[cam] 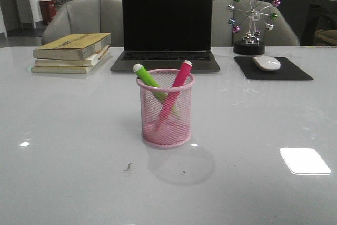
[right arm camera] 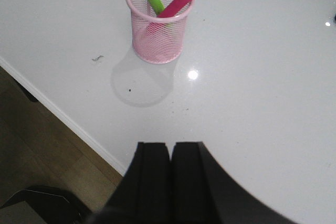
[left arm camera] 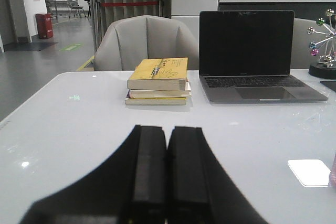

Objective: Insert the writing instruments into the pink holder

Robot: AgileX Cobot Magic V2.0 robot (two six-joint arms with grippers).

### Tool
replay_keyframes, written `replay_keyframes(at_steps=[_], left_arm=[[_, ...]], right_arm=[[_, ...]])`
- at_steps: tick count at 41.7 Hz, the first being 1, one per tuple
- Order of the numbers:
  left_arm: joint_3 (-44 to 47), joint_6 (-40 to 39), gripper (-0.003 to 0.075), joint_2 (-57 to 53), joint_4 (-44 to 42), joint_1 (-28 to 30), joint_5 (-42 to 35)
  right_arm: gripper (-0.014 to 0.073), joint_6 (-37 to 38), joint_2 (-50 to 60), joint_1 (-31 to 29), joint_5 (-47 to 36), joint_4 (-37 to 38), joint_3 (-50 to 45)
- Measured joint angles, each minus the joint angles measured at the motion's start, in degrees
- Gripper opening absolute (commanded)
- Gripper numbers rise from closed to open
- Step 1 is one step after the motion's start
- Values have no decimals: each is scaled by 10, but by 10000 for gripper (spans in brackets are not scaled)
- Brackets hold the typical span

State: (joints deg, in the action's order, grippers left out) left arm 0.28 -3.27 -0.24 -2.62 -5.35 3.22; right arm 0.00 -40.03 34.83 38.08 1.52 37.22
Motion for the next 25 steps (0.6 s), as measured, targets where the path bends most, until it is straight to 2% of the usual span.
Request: replay_keyframes(at_steps=[16, 19, 25], left_arm=[[0, 0, 91, 0, 0, 0, 0], [0, 0, 91, 0, 0, 0, 0], [0, 0, 91, 0, 0, 0, 0]], right_arm=[[58, 0, 14, -2, -3, 0, -5], [58, 0, 33, -20, -5, 0, -19], [58, 0, 101, -111, -41, 0, -75]])
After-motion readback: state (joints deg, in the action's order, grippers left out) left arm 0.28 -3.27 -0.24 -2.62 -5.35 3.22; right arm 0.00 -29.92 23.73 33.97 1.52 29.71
